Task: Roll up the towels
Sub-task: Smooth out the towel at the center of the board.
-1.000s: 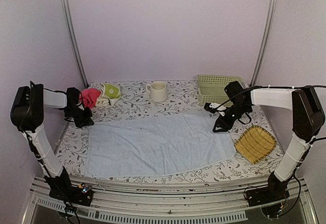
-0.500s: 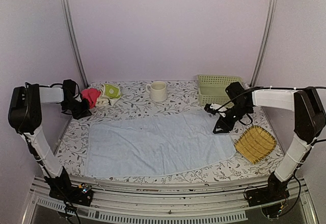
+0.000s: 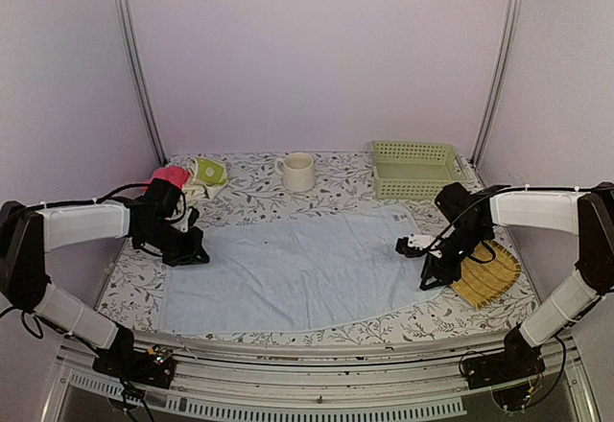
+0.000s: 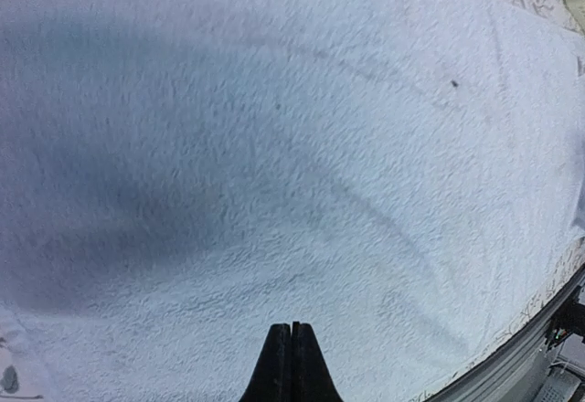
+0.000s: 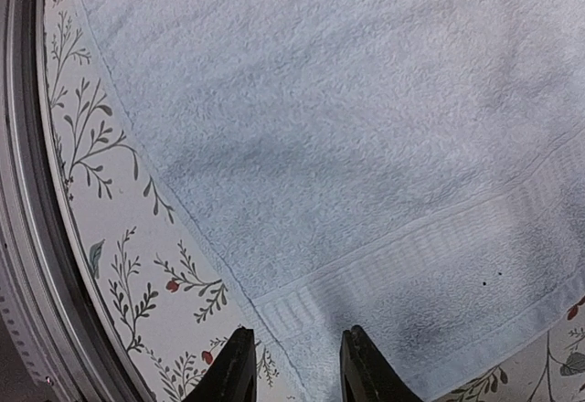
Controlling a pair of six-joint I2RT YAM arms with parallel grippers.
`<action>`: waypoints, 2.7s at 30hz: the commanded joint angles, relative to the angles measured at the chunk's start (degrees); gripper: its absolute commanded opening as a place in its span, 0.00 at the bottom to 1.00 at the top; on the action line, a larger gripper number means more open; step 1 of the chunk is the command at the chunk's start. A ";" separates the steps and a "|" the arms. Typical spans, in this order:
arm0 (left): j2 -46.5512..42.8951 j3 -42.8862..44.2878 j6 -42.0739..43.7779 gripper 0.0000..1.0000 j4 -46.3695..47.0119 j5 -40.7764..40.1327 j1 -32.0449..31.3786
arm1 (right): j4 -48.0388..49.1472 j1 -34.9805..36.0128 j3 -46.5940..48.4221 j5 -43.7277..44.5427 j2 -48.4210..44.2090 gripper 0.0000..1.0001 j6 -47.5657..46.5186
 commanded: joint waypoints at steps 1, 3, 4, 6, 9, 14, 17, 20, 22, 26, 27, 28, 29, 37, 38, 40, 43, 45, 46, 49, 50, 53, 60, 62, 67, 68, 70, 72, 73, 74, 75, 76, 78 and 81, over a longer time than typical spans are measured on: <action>-2.52 -5.12 -2.92 0.00 -0.70 -0.07 -0.84 | -1.74 0.75 -0.66 3.42 0.95 0.33 -3.48; -2.70 -5.74 -3.18 0.00 0.20 0.18 -0.81 | -2.95 0.60 0.58 1.13 0.52 0.33 -3.29; -2.70 -5.77 -3.31 0.00 0.66 0.48 -0.85 | -3.58 0.39 1.54 -0.51 0.11 0.33 -3.28; -2.32 -5.41 -3.38 0.00 1.60 0.89 -1.02 | -4.42 -0.43 3.96 -2.99 -0.39 0.34 -2.63; -1.11 -4.38 -3.38 0.00 2.20 0.73 -1.10 | -2.62 -3.00 7.34 -1.11 0.66 0.31 1.72; 0.37 -3.55 -3.34 0.00 3.21 0.60 -1.34 | 2.63 -6.64 7.64 11.23 3.41 0.05 9.08; 1.11 -3.91 -3.62 0.00 4.00 0.61 -1.34 | 4.72 -6.89 4.97 17.14 3.25 0.03 10.00; 1.91 -4.01 -3.63 0.00 4.38 0.98 -1.37 | 4.52 -6.90 3.39 19.80 3.09 0.04 10.18; 2.07 -4.01 -3.56 0.00 4.60 0.98 -1.41 | 3.78 -6.90 2.45 20.95 3.19 0.04 9.37; 2.09 -4.22 -3.25 0.00 4.65 0.84 -1.46 | 1.63 -6.94 0.48 23.16 2.22 0.04 6.54; 2.11 -4.33 -3.19 0.00 4.63 0.81 -1.45 | 1.00 -6.98 0.23 23.60 1.63 0.04 6.09; 2.10 -4.47 -3.18 0.00 4.61 0.68 -1.41 | 0.27 -6.98 0.12 23.84 1.16 0.04 5.23; 2.12 -4.60 -3.04 0.00 4.61 0.52 -1.45 | -0.45 -6.98 0.23 23.88 0.76 0.04 4.70; 2.61 -3.83 -1.72 0.00 3.56 -1.47 -1.38 | -4.49 -7.07 -0.02 24.64 -0.58 0.04 1.47; 2.60 -3.64 -1.61 0.00 3.48 -1.62 -1.32 | -4.44 -7.07 0.15 24.33 -0.72 0.04 1.33; 2.50 -3.09 -1.16 0.00 3.36 -2.42 -1.33 | -4.59 -7.07 1.41 22.73 -0.72 0.05 1.41; 1.76 -2.23 -0.28 0.00 3.62 -3.61 -1.15 | -4.45 -7.73 5.06 18.16 0.30 0.08 2.46; 1.26 -1.41 0.98 0.01 4.48 -4.68 -0.74 | -2.28 -8.50 8.94 14.90 2.12 0.11 4.65; 1.08 -0.80 1.62 0.08 5.06 -5.85 -0.35 | -1.26 -8.91 11.21 13.15 3.52 0.12 5.88; 1.11 1.14 1.56 0.28 7.90 -10.13 2.38 | 3.34 -10.98 16.97 8.08 9.01 0.17 11.33; 1.05 1.32 1.70 0.31 9.38 -10.85 3.26 | 4.88 -11.85 19.75 6.32 10.65 0.18 13.54; 0.96 0.17 1.96 0.33 14.95 -10.95 5.70 | 8.90 -13.03 23.90 2.25 14.13 0.18 18.06; 3.13 0.34 0.57 0.32 18.40 -8.70 13.11 | 16.41 -13.06 30.27 3.73 23.39 0.23 22.71; 3.58 0.26 -0.32 0.39 18.95 -7.42 15.63 | 18.73 -13.05 30.80 3.34 25.00 0.23 24.70; 4.99 0.36 0.00 0.44 20.34 -5.81 17.84 | 23.25 -13.02 31.15 3.18 28.03 0.23 29.24; 5.37 0.46 0.26 0.44 20.39 -5.92 17.89 | 23.49 -12.97 31.52 3.27 28.99 0.23 29.49; 6.13 0.56 0.33 0.44 20.05 -6.91 18.23 | 23.56 -12.92 32.45 3.60 30.35 0.23 29.99; 6.64 0.38 -0.30 0.44 20.02 -7.63 19.00 | 23.62 -12.68 33.07 3.88 31.38 0.24 30.15; 6.83 0.12 -0.65 0.43 20.24 -7.79 19.45 | 23.89 -12.41 33.22 4.28 31.75 0.24 30.14; 6.95 -0.18 -1.08 0.41 20.66 -7.72 19.92 | 24.16 -12.19 33.24 4.69 31.98 0.25 30.17; 6.98 -0.53 -1.55 0.39 21.06 -7.35 20.30 | 24.37 -11.91 33.18 4.69 32.28 0.26 30.12; 6.92 -0.80 -1.87 0.38 21.45 -6.90 20.53 | 24.62 -11.35 33.08 5.16 32.60 0.27 29.54; 6.70 -1.24 -2.26 0.36 22.18 -6.06 20.56 | 25.41 -10.06 32.55 7.98 33.16 0.27 28.79; 6.41 -1.55 -1.83 0.36 22.20 -6.83 20.59 | 26.66 -9.21 32.03 11.84 34.19 0.27 28.18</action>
